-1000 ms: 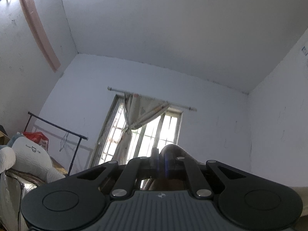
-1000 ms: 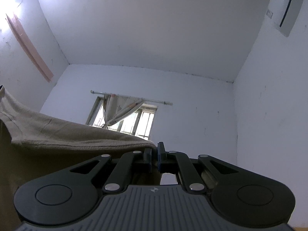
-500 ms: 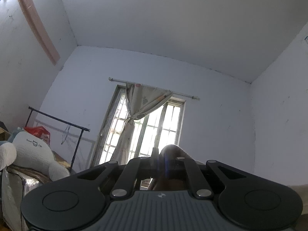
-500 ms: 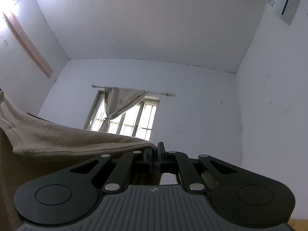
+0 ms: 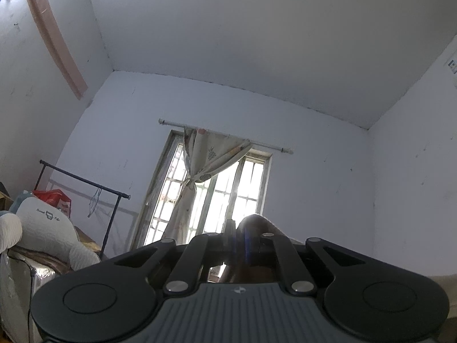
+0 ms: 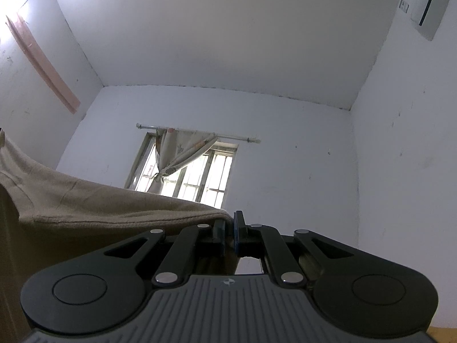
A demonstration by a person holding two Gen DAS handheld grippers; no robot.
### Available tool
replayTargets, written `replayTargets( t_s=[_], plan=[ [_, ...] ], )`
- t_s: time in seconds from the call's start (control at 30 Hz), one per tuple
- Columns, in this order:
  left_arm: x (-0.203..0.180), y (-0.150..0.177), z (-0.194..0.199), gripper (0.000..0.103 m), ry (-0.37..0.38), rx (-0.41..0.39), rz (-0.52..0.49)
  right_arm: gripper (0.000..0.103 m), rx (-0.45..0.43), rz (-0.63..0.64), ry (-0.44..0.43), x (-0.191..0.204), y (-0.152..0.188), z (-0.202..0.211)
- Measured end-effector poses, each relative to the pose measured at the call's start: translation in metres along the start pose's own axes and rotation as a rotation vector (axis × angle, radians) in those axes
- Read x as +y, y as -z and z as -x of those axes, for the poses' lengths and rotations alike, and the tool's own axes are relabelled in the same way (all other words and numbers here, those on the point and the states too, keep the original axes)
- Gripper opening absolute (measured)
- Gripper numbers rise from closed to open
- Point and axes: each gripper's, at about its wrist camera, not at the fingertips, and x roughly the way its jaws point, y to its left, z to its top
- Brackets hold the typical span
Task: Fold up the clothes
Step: 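Hold the beige shirt raised high in both grippers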
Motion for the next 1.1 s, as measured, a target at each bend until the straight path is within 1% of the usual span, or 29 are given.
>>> replayTargets(
  t_s=[0.2, 0.47, 0.83, 1.1],
  plan=[
    [0.002, 0.000, -0.001, 0.003, 0.007, 0.000, 0.004, 0.003, -0.002, -0.010, 0.002, 0.000, 0.000, -0.001],
    [0.004, 0.001, 0.004, 0.003, -0.002, 0.012, -0.001, 0.003, 0.008, -0.020, -0.008, 0.001, 0.004, 0.007],
    [0.001, -0.009, 0.019, 0.003, 0.003, -0.004, -0.003, 0.003, -0.013, -0.016, -0.005, 0.000, -0.010, 0.015],
    [-0.005, -0.018, 0.025, 0.003, 0.003, -0.011, -0.006, 0.003, -0.011, -0.012, -0.002, 0.000, -0.015, 0.020]
  ],
)
